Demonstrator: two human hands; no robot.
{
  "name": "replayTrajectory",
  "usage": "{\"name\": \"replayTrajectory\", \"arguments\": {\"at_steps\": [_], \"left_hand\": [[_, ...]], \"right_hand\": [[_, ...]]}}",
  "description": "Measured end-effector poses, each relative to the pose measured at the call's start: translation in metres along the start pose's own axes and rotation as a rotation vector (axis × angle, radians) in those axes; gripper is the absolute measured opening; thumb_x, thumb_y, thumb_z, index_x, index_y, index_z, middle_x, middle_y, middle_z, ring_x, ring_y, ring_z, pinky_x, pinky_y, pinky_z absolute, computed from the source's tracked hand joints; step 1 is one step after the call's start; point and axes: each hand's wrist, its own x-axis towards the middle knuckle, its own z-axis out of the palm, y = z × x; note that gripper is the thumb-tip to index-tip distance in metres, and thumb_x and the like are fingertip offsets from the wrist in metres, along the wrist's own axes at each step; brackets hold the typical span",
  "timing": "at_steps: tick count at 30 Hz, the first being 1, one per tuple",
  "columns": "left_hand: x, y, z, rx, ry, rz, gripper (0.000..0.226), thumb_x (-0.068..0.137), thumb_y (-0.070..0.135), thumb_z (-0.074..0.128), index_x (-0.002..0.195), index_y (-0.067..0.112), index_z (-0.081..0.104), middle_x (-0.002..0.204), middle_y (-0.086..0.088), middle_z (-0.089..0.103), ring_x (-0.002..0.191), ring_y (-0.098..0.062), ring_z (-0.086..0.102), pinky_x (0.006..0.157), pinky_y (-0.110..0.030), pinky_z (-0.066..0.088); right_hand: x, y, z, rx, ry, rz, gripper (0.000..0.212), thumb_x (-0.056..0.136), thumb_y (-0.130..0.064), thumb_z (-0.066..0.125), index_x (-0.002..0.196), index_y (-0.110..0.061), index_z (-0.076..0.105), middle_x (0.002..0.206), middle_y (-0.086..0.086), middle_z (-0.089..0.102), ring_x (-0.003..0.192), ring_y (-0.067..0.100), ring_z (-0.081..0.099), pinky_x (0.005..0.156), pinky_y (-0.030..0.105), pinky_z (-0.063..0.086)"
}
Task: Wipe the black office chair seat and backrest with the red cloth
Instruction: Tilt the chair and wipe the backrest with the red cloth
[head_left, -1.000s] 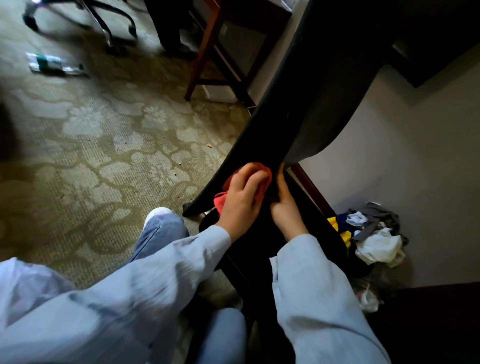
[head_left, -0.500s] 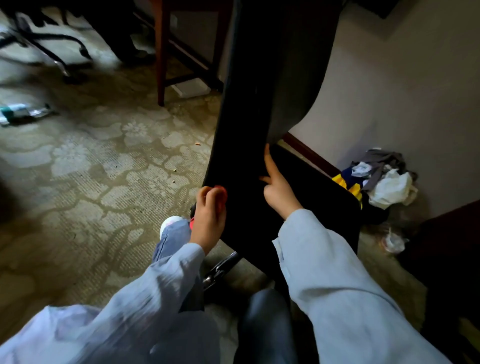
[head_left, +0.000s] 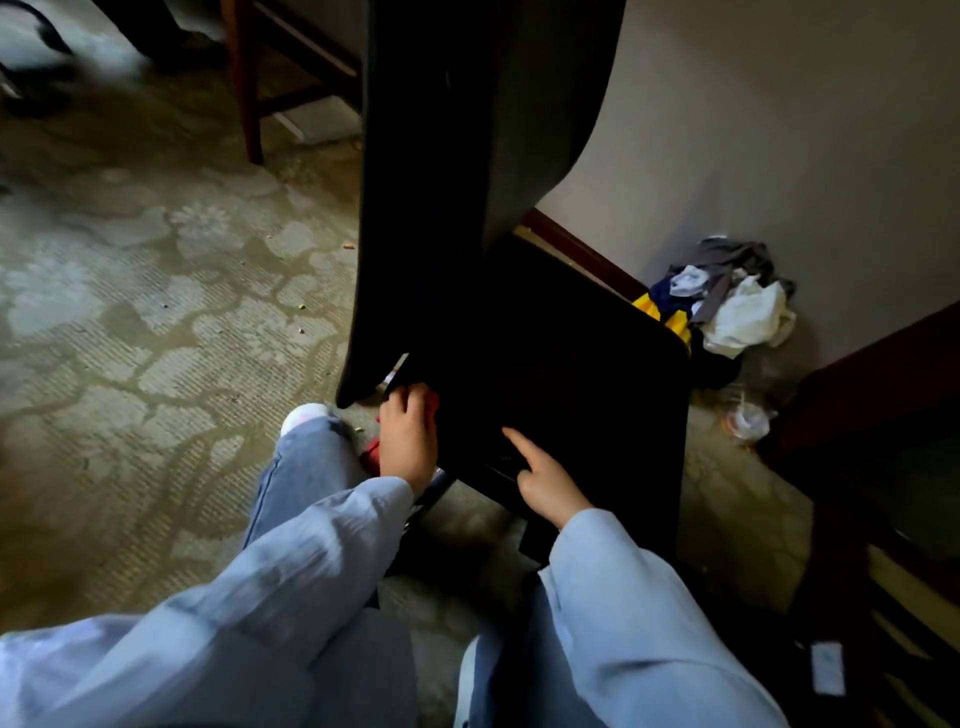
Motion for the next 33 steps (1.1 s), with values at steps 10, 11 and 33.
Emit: {"name": "replayTrajectory", "arguments": {"at_steps": [10,11,33], "left_hand": [[-0.062,0.042,0.070,0.184,-0.389,0.490,0.046,0.059,0.010,0.070,0.104,0.012,0.061,0.099,-0.014,0.062,0.079,-0.032,0.061,0.067,-0.034,0.054],[-0.060,0.040,0.067,0.215,-0.397,0.518,0.048,0.058,0.011,0.071,0.105,0.012,0.062,0.101,-0.015,0.062,0.080,-0.033,0.062,0.066,-0.034,0.055],[0.053,-0.010,0.018,0.376,-0.291,0.440,0.038,0.076,0.000,0.063,0.112,0.012,0.062,0.119,-0.011,0.057,0.111,-0.035,0.051,0.092,-0.039,0.037]], "right_hand": [[-0.005,0.060,-0.012,-0.109,0.061,0.118,0.069,0.086,0.009,0.031,0.146,-0.024,0.026,0.154,-0.001,0.024,0.142,0.019,0.022,0.113,0.028,0.017],[-0.006,0.067,-0.014,-0.115,0.072,0.133,0.069,0.086,0.008,0.031,0.146,-0.025,0.027,0.153,-0.001,0.025,0.141,0.019,0.023,0.113,0.029,0.018],[-0.012,0.106,-0.020,-0.194,0.081,0.220,0.070,0.086,0.002,0.033,0.144,-0.036,0.025,0.156,-0.013,0.014,0.143,0.016,0.009,0.118,0.036,0.011]]}}
